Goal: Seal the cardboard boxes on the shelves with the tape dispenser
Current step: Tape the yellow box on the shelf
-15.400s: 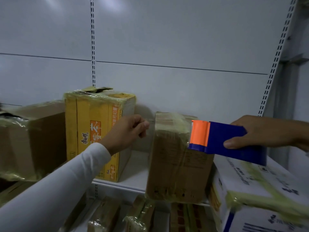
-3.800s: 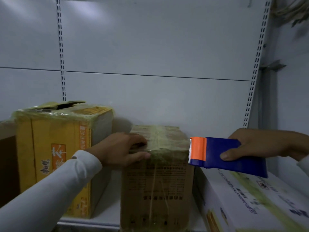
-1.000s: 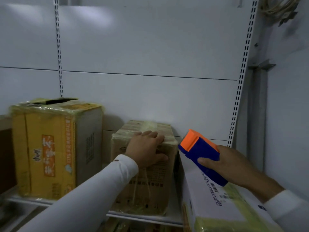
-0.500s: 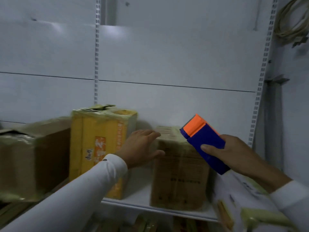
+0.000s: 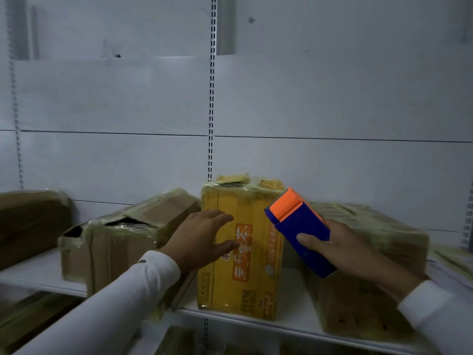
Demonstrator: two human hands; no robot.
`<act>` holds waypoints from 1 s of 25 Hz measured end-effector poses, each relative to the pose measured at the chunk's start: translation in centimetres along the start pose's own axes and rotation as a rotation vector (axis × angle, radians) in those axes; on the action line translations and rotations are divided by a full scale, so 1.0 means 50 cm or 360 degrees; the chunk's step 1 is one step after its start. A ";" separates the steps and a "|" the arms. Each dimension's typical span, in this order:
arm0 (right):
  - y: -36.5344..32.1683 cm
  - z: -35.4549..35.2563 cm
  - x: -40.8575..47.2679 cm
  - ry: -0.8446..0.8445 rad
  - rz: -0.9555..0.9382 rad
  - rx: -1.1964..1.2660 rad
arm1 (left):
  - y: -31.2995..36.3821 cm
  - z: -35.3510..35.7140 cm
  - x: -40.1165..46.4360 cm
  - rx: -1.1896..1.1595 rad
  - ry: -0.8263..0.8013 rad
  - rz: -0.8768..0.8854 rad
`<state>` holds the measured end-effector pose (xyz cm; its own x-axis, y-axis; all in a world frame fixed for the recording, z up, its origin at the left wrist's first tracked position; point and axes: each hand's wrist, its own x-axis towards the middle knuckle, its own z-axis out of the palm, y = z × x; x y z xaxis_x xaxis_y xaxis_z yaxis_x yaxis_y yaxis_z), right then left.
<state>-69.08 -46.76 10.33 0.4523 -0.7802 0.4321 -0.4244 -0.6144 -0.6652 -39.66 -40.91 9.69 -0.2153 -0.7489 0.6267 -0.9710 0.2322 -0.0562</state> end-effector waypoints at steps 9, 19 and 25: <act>0.030 -0.016 0.056 0.0036 -0.0022 0.0029 | -0.045 0.004 0.151 0.0071 0.0341 0.0122; 0.034 -0.031 0.026 0.0115 0.0063 0.0104 | -0.068 0.078 0.243 0.0236 0.0187 -0.0045; -0.030 0.001 -0.019 0.0237 0.0160 0.0099 | -0.061 0.072 0.205 0.0198 0.0286 0.0033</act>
<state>-68.85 -45.09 10.88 0.2868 -0.8489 0.4439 -0.4101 -0.5276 -0.7440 -39.30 -51.53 13.50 -0.2240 -0.6194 0.7524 -0.9743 0.1597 -0.1586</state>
